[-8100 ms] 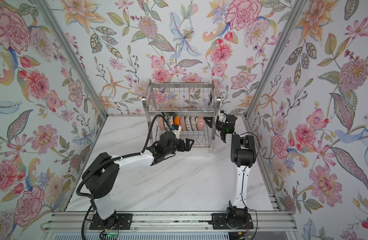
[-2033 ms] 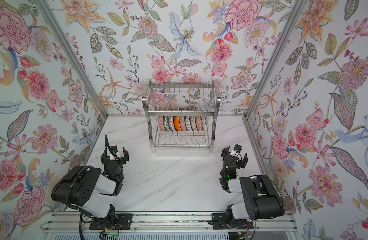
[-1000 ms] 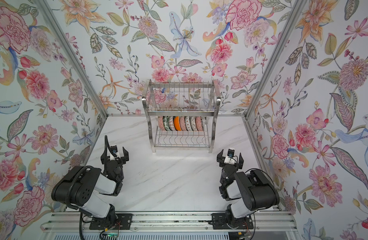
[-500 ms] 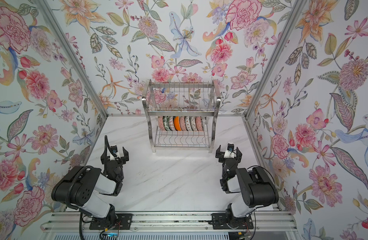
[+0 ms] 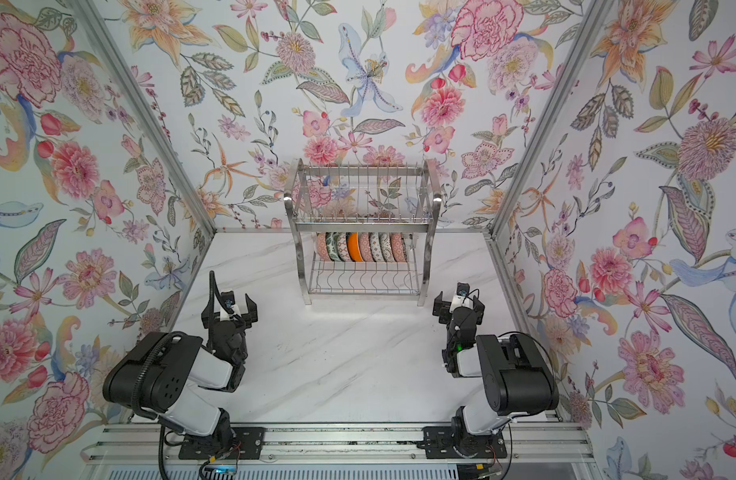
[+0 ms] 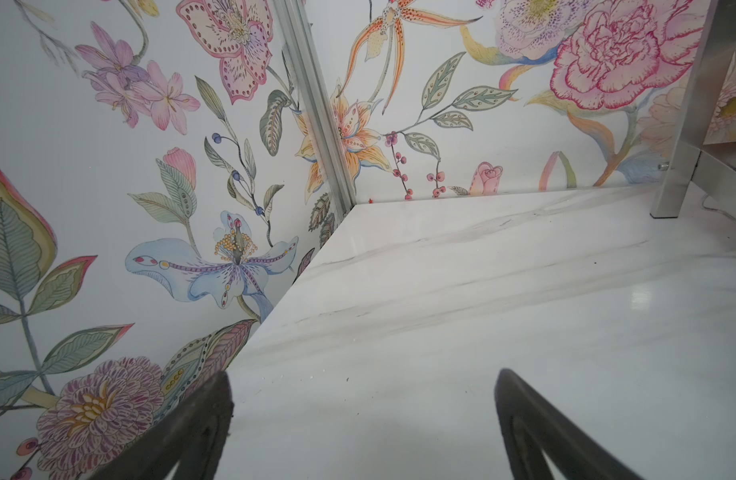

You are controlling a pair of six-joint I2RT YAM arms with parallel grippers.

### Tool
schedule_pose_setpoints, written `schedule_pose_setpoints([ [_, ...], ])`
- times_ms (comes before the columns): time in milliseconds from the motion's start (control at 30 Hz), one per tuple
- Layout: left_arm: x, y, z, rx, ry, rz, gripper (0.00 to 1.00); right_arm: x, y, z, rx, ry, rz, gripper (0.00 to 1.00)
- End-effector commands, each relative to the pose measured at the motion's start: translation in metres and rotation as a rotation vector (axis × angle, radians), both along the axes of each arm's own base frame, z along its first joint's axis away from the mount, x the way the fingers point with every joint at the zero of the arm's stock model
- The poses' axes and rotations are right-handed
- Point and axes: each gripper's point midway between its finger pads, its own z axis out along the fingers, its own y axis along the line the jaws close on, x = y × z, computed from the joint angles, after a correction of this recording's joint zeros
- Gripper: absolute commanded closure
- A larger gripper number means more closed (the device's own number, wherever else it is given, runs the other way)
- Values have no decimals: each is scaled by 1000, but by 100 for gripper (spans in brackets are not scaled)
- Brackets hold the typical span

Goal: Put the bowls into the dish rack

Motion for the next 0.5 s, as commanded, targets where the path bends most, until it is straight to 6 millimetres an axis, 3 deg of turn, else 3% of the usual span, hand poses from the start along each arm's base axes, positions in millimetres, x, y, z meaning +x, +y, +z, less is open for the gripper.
schedule_pose_setpoints([
  [0, 4, -3, 13, -3, -47, -14, 1, 3, 0, 2, 21, -1, 6, 1],
  [467, 4, -3, 13, -3, -46, -13, 1, 2, 1, 2, 21, -2, 12, 1],
])
